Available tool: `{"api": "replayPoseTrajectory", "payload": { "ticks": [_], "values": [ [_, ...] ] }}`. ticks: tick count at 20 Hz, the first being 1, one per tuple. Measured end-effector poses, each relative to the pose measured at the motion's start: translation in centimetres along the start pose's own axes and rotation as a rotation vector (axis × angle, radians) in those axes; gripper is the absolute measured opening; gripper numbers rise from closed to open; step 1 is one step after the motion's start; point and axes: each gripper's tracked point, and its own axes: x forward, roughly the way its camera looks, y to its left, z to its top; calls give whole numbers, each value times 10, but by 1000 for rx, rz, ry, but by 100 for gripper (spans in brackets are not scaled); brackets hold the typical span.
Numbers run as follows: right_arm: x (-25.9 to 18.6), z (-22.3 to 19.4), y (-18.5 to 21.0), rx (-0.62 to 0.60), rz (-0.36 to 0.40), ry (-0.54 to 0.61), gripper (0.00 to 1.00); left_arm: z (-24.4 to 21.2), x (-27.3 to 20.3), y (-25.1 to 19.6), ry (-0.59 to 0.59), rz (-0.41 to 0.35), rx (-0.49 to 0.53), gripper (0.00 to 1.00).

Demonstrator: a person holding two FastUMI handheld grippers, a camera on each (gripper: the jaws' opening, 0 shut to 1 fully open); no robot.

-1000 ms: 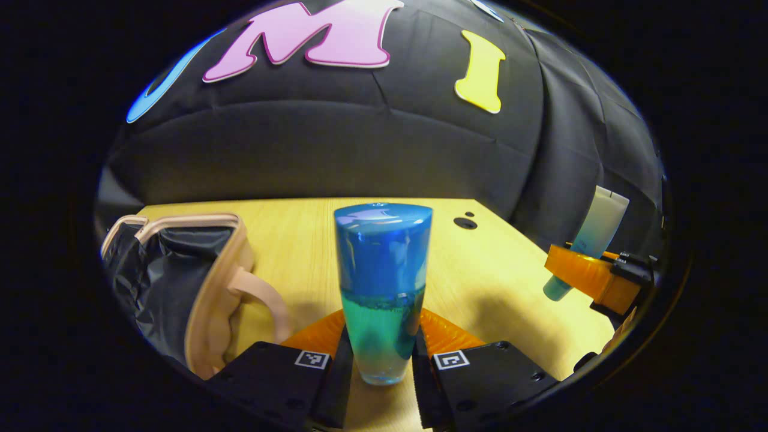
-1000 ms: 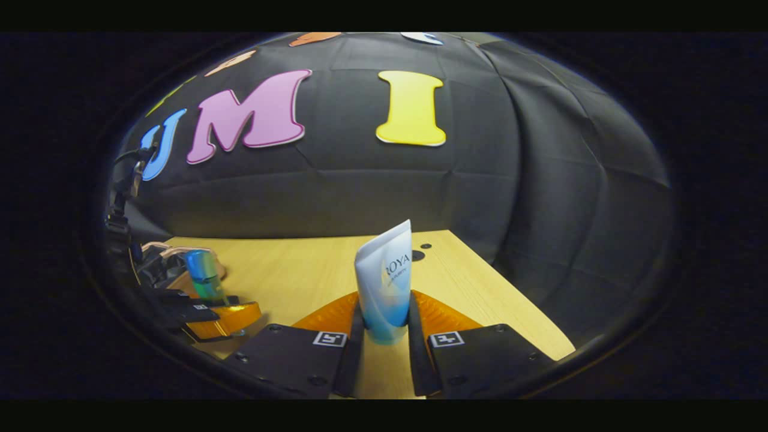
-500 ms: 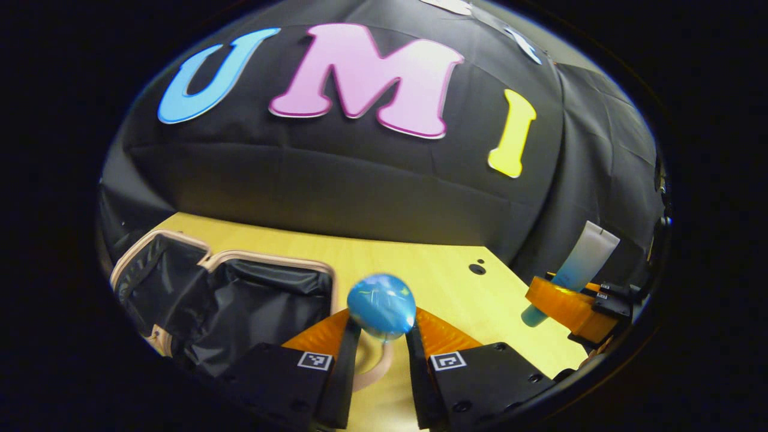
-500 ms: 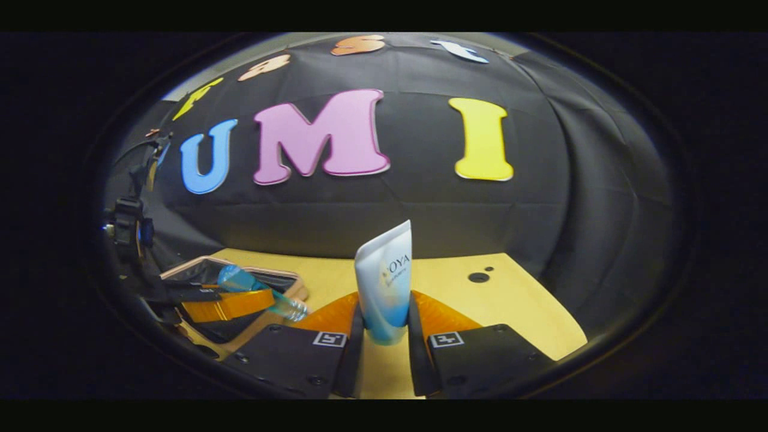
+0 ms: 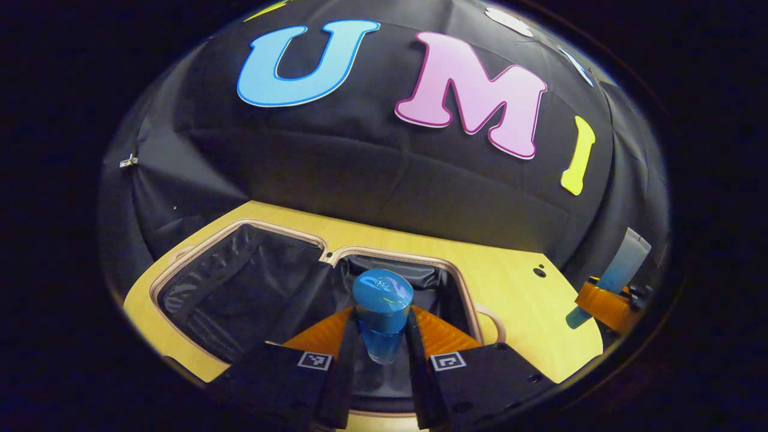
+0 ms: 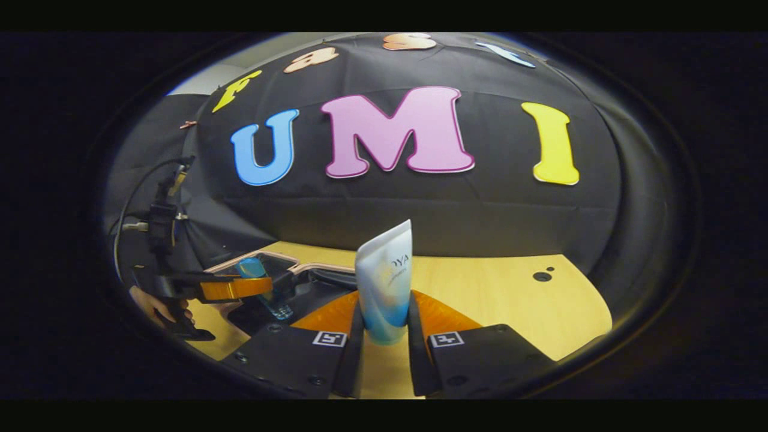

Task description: First open the suitcase, pack the skin care products into it, and then close the suitcase.

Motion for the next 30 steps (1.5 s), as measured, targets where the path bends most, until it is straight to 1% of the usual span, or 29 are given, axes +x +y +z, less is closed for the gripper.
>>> {"api": "replayPoseTrajectory", "payload": {
  "ticks": [3,4,5,6,7,8,9,10,11,12,13,14,16,18,19,20,22,23,24,25,26,27,29,30],
  "values": [
    [2,-7,17,8,29,20,35,-17,13,16,96,6,52,45],
    [3,-10,21,10,37,24,29,-21,17,16,117,12,70,45],
    [5,-11,24,14,46,30,35,-24,24,16,143,13,92,41],
    [7,-14,27,15,53,39,41,-26,30,17,166,15,101,45],
    [11,-17,30,16,61,51,35,-20,37,13,156,7,110,42],
    [13,-19,31,20,69,58,35,-16,46,8,166,1,107,46],
    [16,-20,32,23,76,65,29,-14,56,1,183,-4,106,45],
    [18,-21,33,27,82,71,29,-10,69,-6,190,-5,113,45],
    [20,-24,33,33,90,82,35,-7,79,-9,207,-2,128,42],
    [23,-26,33,39,93,93,35,-8,86,-8,226,3,143,45],
    [26,-28,32,47,94,101,30,-7,96,-10,245,4,153,45],
    [28,-28,30,55,92,105,35,-10,105,-11,270,7,162,48],
    [32,-30,24,65,82,107,35,-24,120,-10,330,10,173,41],
    [37,-33,22,80,82,120,35,-43,127,-5,391,17,158,48],
    [40,-37,22,85,83,136,35,-51,125,-2,413,25,135,48],
    [44,-39,24,91,86,149,35,-58,124,1,428,35,107,42],
    [53,-40,32,99,97,167,35,-68,117,8,437,55,39,49],
    [58,-42,38,99,104,171,29,-65,114,13,416,58,18,49],
    [62,-42,44,100,111,180,35,-64,110,18,404,64,9,47],
    [66,-44,50,112,119,191,41,-54,104,21,379,70,19,49],
    [70,-46,55,130,124,204,29,-42,97,23,347,65,35,50],
    [74,-47,61,145,127,221,31,-24,85,29,307,83,58,61],
    [81,-58,71,137,125,274,35,17,58,40,175,101,86,82],
    [84,-66,78,127,127,315,29,36,42,47,114,118,100,85]
  ]
}}
